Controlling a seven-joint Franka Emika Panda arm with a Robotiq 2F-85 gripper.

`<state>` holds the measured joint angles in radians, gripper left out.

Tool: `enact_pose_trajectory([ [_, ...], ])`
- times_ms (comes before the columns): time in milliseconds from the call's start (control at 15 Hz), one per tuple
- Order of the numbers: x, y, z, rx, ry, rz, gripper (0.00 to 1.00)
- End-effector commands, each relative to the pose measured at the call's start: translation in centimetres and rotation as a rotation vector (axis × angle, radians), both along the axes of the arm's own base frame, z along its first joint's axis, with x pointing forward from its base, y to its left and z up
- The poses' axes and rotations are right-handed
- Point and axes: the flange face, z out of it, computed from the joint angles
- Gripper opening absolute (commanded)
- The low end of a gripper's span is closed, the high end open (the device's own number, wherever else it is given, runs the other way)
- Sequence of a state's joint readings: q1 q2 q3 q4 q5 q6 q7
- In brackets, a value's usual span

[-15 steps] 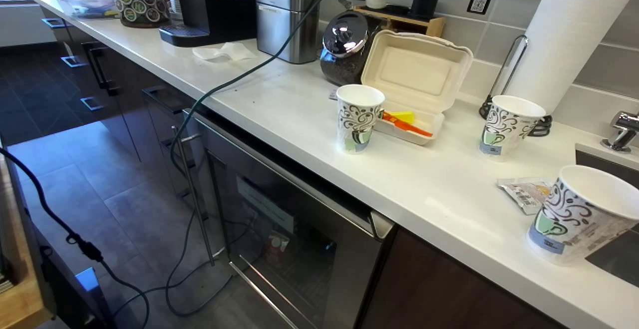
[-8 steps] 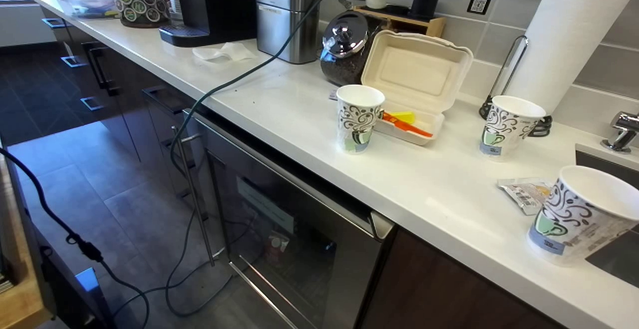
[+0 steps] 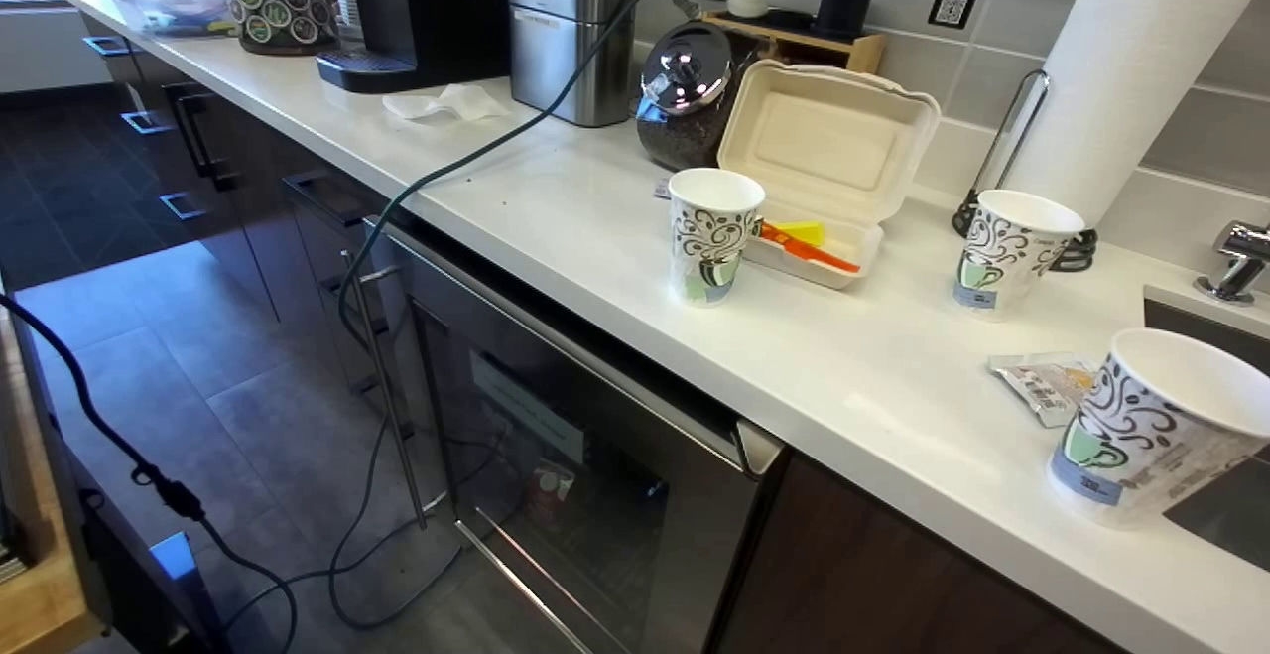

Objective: Put the clear bottle into the cupboard

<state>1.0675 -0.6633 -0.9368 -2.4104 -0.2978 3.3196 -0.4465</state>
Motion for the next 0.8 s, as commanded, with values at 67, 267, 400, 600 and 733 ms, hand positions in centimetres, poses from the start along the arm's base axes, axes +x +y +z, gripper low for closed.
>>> enact_pose_trajectory([
  [67, 0.6, 2.7, 5.7, 0.043, -0.142, -0.009, 0.08],
  [267, 1.1, 4.7, 9.3, 0.013, -0.167, -0.004, 0.09],
  [400, 1.4, 5.6, 11.4, -0.045, -0.154, 0.004, 0.08],
  [600, 2.3, 6.5, 15.1, -0.098, -0.097, 0.011, 0.08],
  [733, 2.6, 7.0, 18.2, -0.093, -0.07, 0.012, 0.08],
])
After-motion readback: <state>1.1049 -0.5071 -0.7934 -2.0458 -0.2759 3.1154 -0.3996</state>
